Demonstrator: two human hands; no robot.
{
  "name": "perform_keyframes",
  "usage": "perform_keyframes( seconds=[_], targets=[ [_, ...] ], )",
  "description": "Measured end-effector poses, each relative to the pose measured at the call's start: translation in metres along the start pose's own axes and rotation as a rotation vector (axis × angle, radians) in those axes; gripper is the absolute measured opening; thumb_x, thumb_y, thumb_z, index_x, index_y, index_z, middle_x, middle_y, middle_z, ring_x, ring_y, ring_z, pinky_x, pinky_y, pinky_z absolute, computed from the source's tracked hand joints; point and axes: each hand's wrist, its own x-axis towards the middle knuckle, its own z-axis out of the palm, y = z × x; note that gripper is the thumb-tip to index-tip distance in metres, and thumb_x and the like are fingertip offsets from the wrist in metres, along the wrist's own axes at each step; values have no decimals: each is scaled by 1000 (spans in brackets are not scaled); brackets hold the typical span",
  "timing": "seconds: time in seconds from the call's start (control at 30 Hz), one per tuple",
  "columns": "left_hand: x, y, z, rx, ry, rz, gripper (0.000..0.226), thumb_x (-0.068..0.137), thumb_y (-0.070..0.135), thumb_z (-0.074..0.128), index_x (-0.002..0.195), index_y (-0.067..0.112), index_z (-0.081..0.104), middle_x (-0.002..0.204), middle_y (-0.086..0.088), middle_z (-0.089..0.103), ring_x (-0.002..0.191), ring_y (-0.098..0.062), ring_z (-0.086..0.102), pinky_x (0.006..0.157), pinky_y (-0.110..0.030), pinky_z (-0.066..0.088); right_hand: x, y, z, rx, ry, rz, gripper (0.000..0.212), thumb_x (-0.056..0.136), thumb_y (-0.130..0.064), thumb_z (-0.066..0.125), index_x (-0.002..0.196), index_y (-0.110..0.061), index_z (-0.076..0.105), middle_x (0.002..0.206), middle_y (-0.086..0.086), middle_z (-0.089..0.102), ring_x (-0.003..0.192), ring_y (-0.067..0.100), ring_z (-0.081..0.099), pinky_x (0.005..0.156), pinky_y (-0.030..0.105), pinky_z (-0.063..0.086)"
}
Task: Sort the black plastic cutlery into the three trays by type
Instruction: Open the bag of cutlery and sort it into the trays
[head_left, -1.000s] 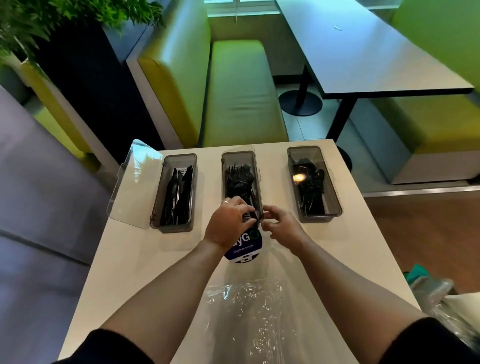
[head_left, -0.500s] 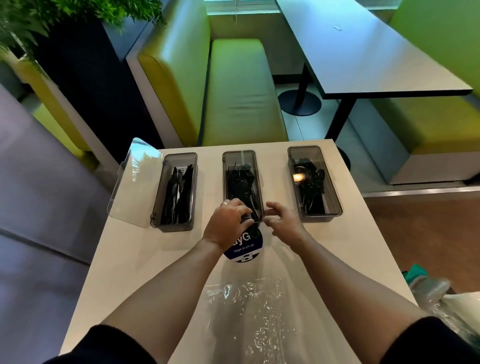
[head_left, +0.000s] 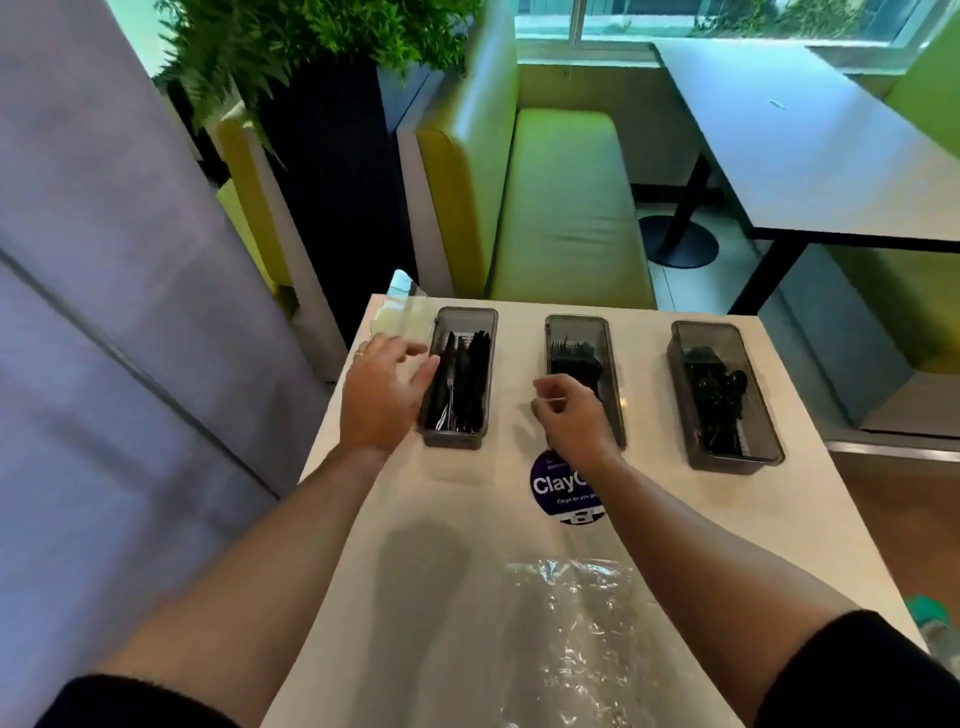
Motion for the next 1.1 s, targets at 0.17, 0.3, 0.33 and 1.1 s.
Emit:
perform_keyframes(
  seconds=[0.17, 0.3, 0.33, 1.1],
  targets=[
    [-10, -42, -33, 51, 103, -124, 25, 86, 34, 73, 107, 22, 69, 113, 1, 59, 105, -22, 57, 86, -44, 52, -4, -9, 45, -32, -116, 51, 42, 98, -27, 63, 140, -23, 56, 130, -4, 62, 109, 11, 63, 97, 37, 54],
    [-17, -59, -33, -56, 87, -206, 35, 83, 22, 76, 116, 19, 64, 120, 1, 53, 96, -20, 60, 80, -39, 55, -4, -8, 67, 19, -159, 201, 57, 97, -27, 65, 150, -19, 44, 140, -1, 56, 118, 20, 59, 101, 42, 52],
    [-18, -61, -32, -79, 74, -222, 37, 84, 20, 76, 118, 18, 63, 121, 1, 53, 94, -19, 61, 79, -38, 55, -3, -8, 70, 26, -162, 227, 59, 96, -25, 66, 150, -19, 43, 141, 1, 56, 120, 21, 58, 102, 44, 52],
    [-16, -56, 8, -316, -247, -168, 20, 85, 15, 79, 103, 22, 74, 98, 4, 73, 76, 0, 67, 72, -20, 56, 4, -6, 86, -79, -142, 188, 59, 92, -19, 72, 147, -22, 48, 118, -5, 66, 106, 18, 63, 95, 42, 54]
  ],
)
